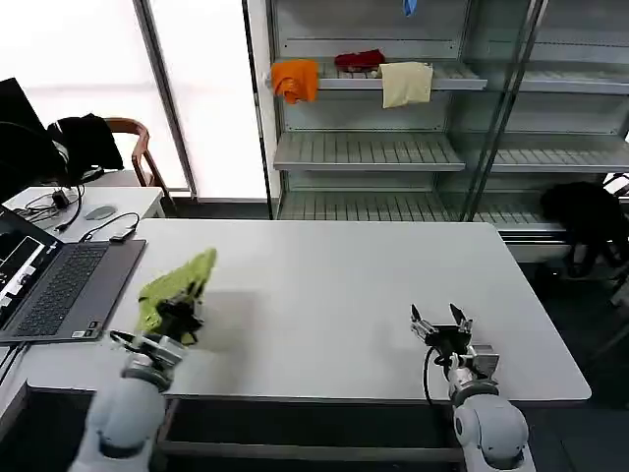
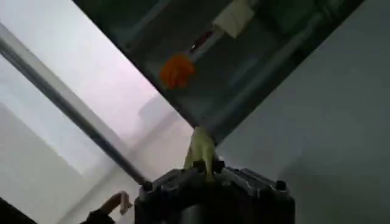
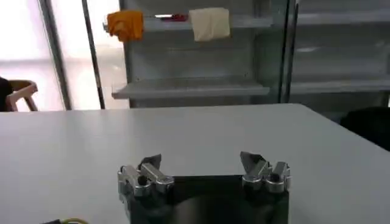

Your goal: Fold and organize the clothes.

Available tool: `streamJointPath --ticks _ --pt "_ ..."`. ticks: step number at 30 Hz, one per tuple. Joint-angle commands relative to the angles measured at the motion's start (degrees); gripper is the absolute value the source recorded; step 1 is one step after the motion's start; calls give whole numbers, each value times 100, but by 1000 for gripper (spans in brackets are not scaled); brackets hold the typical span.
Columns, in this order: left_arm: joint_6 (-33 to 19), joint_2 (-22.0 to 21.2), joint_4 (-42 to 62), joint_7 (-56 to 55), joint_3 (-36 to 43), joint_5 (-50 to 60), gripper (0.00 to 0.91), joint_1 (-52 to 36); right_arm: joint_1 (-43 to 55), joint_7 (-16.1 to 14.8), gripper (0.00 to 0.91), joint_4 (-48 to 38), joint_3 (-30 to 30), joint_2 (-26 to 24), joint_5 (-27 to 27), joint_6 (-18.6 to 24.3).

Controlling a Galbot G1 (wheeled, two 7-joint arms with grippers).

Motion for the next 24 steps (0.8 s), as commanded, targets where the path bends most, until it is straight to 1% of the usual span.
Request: streamJointPath --ticks 1,7,10,16,17,18,20,21,22,24 --pt "-233 -884 282 -497 1592 596 10 73 -6 26 907 -89 46 -45 54 14" --pt "-212 -854 776 -500 1816 -15 10 -488 76 26 907 37 2 17 -26 -139" --pt "-173 -922 1181 -547 1930 -403 10 -797 110 -9 907 153 -43 27 -44 -267" --pt "-194 -1244 1705 -641 2177 -739 20 -1204 197 -76 907 306 -179 117 -107 -552" --pt "-192 -1318 1793 -751 2222 -737 242 -1236 211 -79 907 307 -201 136 -128 -599" --pt "-191 -1407 1878 -850 2251 -748 907 -1253 225 -81 907 304 -229 158 -147 -633" --pt "-164 -1488 1914 -981 2318 -859 907 -1254 249 -95 907 299 -269 205 -167 -710" --pt "-146 -1481 1868 -1014 2367 -1094 907 -1228 257 -107 907 307 -297 214 -168 -752" --pt "-4 -1422 1655 -1012 2438 -1491 907 -1161 263 -148 907 326 -328 223 -165 -805" --pt "99 -1326 1366 -1005 2508 -1863 907 -1073 283 -171 907 346 -364 240 -128 -882"
